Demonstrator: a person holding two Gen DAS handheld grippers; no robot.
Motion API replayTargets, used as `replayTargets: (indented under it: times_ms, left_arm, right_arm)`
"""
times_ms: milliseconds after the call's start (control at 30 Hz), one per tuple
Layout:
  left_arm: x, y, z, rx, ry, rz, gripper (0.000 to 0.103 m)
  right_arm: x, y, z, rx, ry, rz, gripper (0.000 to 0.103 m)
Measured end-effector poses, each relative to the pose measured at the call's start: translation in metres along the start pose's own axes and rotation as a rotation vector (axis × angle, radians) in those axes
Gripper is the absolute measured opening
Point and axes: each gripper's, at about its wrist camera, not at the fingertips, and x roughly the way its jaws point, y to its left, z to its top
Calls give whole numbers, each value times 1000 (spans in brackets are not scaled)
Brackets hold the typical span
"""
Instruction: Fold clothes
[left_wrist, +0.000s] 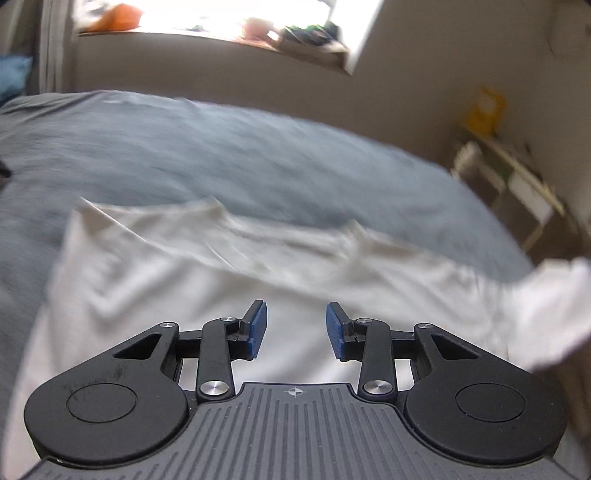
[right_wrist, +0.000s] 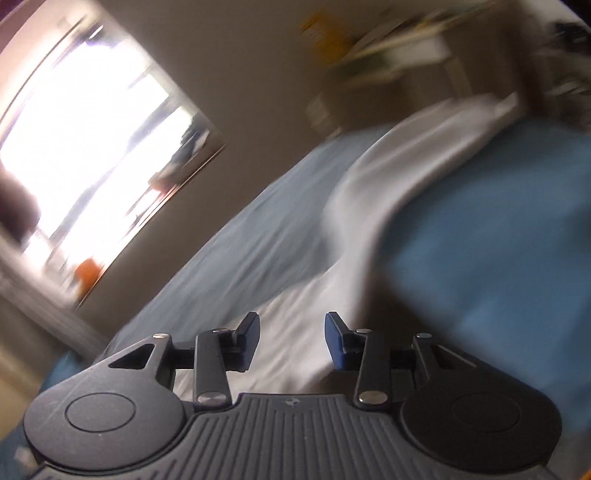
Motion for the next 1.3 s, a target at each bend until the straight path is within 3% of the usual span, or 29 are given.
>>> replayTargets:
  times_ms: [167,300,500,800,900,933,1033,1300]
  left_arm:
    - [5,-25,-29,68,54,24,35]
    - [3,-31,-42,119,77,79,35]
    - [-4,-31,-46,144,104,154,35]
    - [-3,-36,-49,181,118,203,35]
    - [-2,-35,-48,175,121,204,35]
    - [-2,-35,-48,172,122,203,35]
    - [-1,-34,-48,169,125,199,35]
    - [-1,-35,-49,180,122,197,35]
  right_arm:
    - [-11,-58,56,223,-136,-75,46]
    - [2,-93,79,381,-132,-122,48]
    - [19,-116,87,495,-141,-149,49]
    - [36,-128,90,491,-162,-212,45]
    - [34,-129,90,470,-171,-214,29]
    - [34,-128,90,458,-179,-217,17]
    - [33,-124,91,428,-205,-210,5]
    - [14,-69,103,171,-299,-150,0]
